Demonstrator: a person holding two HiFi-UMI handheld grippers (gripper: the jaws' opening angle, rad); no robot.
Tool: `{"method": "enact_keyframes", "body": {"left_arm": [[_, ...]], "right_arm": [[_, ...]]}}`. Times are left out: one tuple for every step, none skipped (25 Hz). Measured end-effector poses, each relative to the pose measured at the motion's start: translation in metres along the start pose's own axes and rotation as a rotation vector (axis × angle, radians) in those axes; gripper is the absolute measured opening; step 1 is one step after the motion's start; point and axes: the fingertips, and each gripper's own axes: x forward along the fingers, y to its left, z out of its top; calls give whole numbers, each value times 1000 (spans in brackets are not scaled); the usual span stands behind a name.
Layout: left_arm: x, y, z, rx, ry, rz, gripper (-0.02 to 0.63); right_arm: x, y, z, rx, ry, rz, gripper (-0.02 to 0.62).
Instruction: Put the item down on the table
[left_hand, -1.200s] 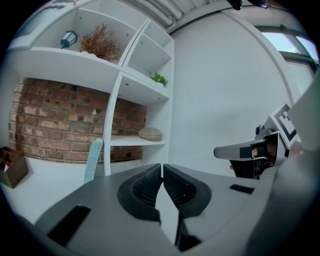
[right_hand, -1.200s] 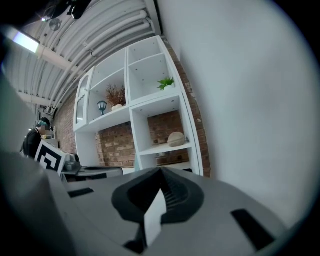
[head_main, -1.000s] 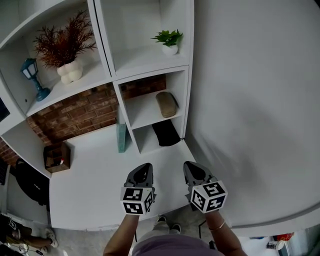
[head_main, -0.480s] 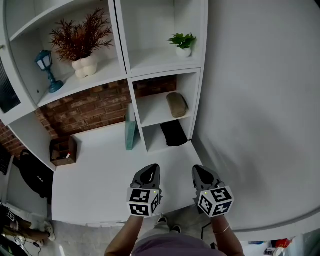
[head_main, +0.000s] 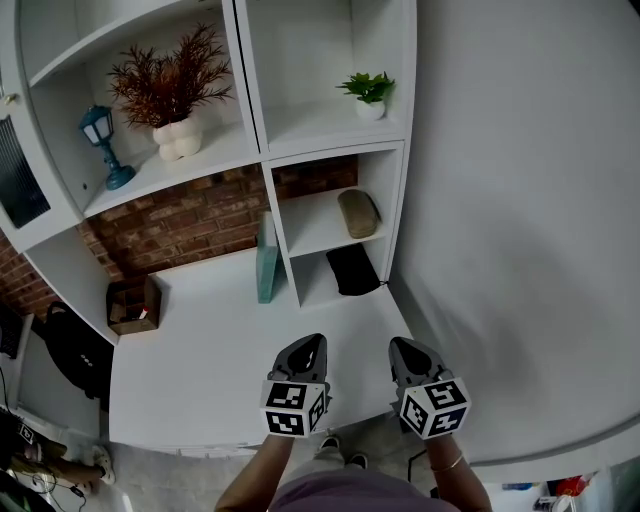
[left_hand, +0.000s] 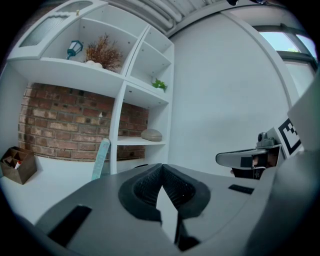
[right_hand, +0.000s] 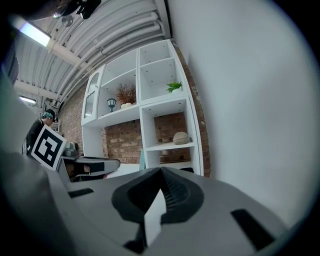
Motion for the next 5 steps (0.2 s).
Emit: {"method": "enact_keyframes", "body": {"left_arm": [[0, -1, 0, 1, 1, 0, 2], [1, -2, 0, 3, 1, 0, 2], [1, -4, 0, 4, 2, 0, 2], [1, -5, 0, 5, 3, -1, 2], [1, -7, 0, 5, 3, -1, 2]], "right_arm": [[-1, 0, 0, -1, -1, 0, -6], [-1, -1, 0, -1, -2, 0, -6], [-3, -2, 0, -1, -3, 0, -6], [-4, -4, -1, 1, -4, -1, -6], [-5, -5, -1, 2, -4, -2, -6]]}}
